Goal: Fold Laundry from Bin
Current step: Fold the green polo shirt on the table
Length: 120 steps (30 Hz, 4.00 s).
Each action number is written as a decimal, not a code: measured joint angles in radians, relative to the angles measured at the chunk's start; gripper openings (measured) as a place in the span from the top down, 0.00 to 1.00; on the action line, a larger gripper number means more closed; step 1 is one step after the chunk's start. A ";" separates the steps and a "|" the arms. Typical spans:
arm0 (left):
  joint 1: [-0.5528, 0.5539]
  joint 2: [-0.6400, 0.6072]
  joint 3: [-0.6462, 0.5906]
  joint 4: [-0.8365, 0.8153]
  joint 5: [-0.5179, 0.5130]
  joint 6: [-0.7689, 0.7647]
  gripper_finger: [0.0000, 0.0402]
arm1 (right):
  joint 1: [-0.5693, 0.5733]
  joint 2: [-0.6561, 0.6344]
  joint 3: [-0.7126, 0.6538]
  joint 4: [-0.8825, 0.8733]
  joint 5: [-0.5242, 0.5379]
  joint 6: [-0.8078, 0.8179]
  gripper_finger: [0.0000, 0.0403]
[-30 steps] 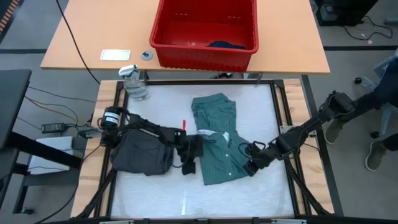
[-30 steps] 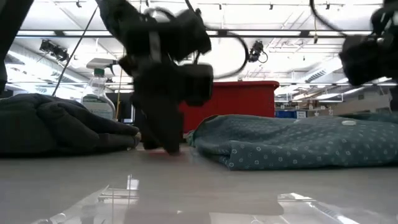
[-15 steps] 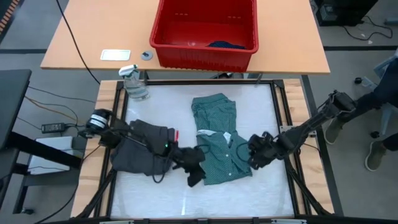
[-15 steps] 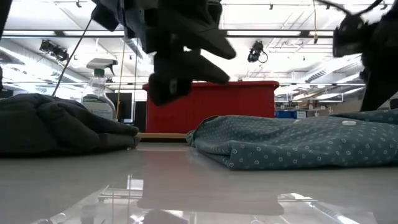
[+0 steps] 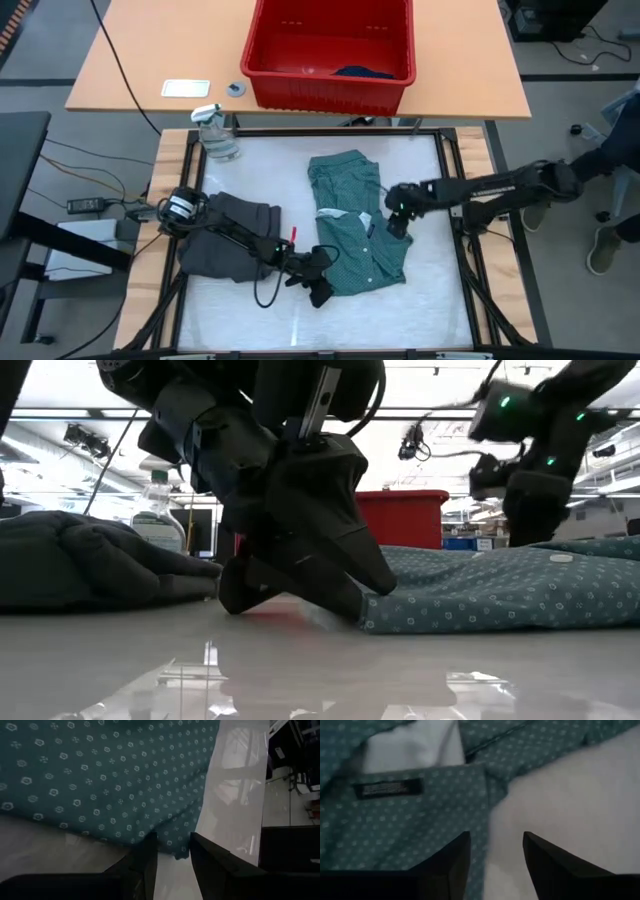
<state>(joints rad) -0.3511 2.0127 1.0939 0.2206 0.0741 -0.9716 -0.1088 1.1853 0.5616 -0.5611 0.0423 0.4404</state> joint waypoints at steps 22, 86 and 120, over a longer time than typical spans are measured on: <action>-0.086 -0.035 -0.001 -0.164 0.143 -0.072 0.70 | -0.023 0.233 -0.072 0.396 -0.377 -0.089 0.62; 0.205 -0.294 -0.001 -0.441 -0.001 0.116 0.70 | -0.045 0.399 0.139 0.383 -0.437 -0.277 0.63; 0.280 -0.294 -0.001 -0.472 -0.028 0.183 0.70 | 0.224 0.040 0.320 0.058 -0.168 -0.488 1.00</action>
<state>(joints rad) -0.0712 1.7184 1.0927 -0.2517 0.0464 -0.7887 0.1157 1.2252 0.8814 -0.5029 -0.1254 -0.0481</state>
